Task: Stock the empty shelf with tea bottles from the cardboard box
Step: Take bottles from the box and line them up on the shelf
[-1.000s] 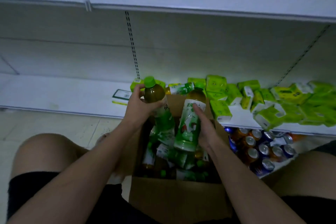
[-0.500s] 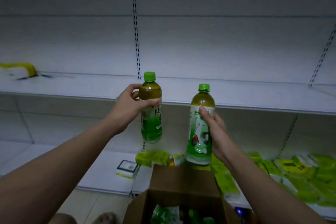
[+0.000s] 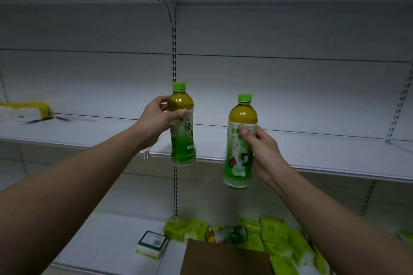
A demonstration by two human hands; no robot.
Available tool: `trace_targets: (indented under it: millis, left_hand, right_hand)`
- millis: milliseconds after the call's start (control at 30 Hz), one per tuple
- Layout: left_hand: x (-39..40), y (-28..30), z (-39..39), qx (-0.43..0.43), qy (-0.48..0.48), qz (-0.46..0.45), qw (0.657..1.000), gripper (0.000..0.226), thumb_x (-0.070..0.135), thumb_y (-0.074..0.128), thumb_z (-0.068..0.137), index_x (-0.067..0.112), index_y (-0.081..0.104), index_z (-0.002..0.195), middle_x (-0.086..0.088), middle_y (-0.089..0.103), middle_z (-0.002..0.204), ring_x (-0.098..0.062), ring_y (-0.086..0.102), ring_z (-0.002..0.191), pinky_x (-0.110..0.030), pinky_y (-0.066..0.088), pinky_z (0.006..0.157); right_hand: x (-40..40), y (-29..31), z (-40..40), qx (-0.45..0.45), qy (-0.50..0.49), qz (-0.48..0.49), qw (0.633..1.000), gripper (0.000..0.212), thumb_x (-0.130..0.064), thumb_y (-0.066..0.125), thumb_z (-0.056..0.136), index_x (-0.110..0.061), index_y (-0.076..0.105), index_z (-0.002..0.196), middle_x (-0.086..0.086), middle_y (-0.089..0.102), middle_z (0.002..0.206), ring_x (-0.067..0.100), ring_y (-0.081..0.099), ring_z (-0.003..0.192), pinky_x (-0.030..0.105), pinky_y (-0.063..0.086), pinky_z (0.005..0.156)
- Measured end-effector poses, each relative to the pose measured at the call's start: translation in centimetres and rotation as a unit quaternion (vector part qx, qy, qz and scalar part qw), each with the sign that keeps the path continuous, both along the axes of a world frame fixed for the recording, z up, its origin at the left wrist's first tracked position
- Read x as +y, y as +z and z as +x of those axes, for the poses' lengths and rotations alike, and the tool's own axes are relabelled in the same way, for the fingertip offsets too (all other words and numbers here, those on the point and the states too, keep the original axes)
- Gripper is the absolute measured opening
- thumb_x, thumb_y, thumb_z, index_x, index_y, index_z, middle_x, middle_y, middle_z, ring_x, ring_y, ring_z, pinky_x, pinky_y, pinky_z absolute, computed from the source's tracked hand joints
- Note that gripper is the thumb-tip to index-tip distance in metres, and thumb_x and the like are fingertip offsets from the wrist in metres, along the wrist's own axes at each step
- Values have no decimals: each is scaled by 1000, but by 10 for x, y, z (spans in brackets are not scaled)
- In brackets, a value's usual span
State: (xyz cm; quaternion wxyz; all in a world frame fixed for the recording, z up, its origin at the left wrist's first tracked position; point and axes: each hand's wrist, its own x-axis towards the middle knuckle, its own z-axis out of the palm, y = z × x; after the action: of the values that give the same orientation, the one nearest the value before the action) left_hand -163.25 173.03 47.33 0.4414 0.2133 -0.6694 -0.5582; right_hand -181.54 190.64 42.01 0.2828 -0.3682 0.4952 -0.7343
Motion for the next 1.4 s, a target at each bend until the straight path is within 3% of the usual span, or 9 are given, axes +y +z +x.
trace_targets:
  millis: [133,300,533,600,733,833,1000,1300,1400]
  left_hand:
    - [-21,-2,-10,7,-5,-4,1000,59,11,76,76,19,44,125,-4,55,128,-20,59,109,-37,52,85]
    - [-50,-2,-27,24,-9,-8,1000,53,9,74,78,25,45,120,-2,56,124,-16,59,106,-35,52,82]
    - [-93,-14,-60,18,16,-42,999,56,16,69,84,17,47,136,-5,54,130,-24,56,114,-39,53,86]
    - [-105,-17,-69,21,26,-64,997,55,19,66,87,19,45,138,-1,53,132,-20,56,113,-28,52,76]
    - [-124,-30,-86,12,13,-85,996,55,29,57,92,32,36,143,7,53,132,-16,54,118,-25,52,80]
    - [-134,-50,-95,-30,-13,-98,995,83,22,71,83,55,22,141,20,50,122,-4,56,107,-18,51,71]
    - [-151,-56,-108,-47,26,-100,994,97,14,79,75,56,22,141,0,47,133,-18,52,117,-35,51,87]
    - [-201,-68,-148,7,106,-54,993,79,13,71,83,40,30,146,-2,50,135,-23,53,121,-52,47,99]
    - [-216,-71,-159,21,118,-52,991,76,11,69,85,40,32,145,2,52,134,-21,54,119,-51,47,99]
  right_hand:
    - [-24,10,-11,-3,-33,-27,999,52,-40,75,67,-24,60,114,0,74,102,15,74,88,30,59,68]
    - [-61,15,-22,26,-20,-38,999,43,-47,69,69,-27,61,107,-7,76,96,11,74,85,25,58,65]
    - [-124,6,-37,68,-11,-48,996,45,-52,64,73,-35,62,115,-12,75,103,6,72,91,20,57,68]
    - [-142,5,-45,79,-12,-51,996,46,-52,63,75,-35,62,118,-13,74,103,4,72,91,18,56,67]
    - [-176,-2,-61,93,-21,-55,994,44,-51,60,83,-37,58,124,-14,73,108,1,71,93,16,57,66]
    - [-197,-6,-70,100,-32,-54,993,39,-48,58,88,-39,56,126,-17,71,110,-3,69,92,11,54,62]
    - [-219,-5,-77,100,-29,-46,994,52,-56,57,82,-42,52,131,-20,68,113,-1,69,96,13,55,64]
    - [-268,-5,-91,103,-42,-41,993,36,-59,58,79,-55,56,114,-24,69,108,-5,68,93,13,55,65]
    - [-286,-6,-99,103,-48,-48,992,45,-57,58,80,-49,54,124,-16,68,116,3,68,100,23,58,77]
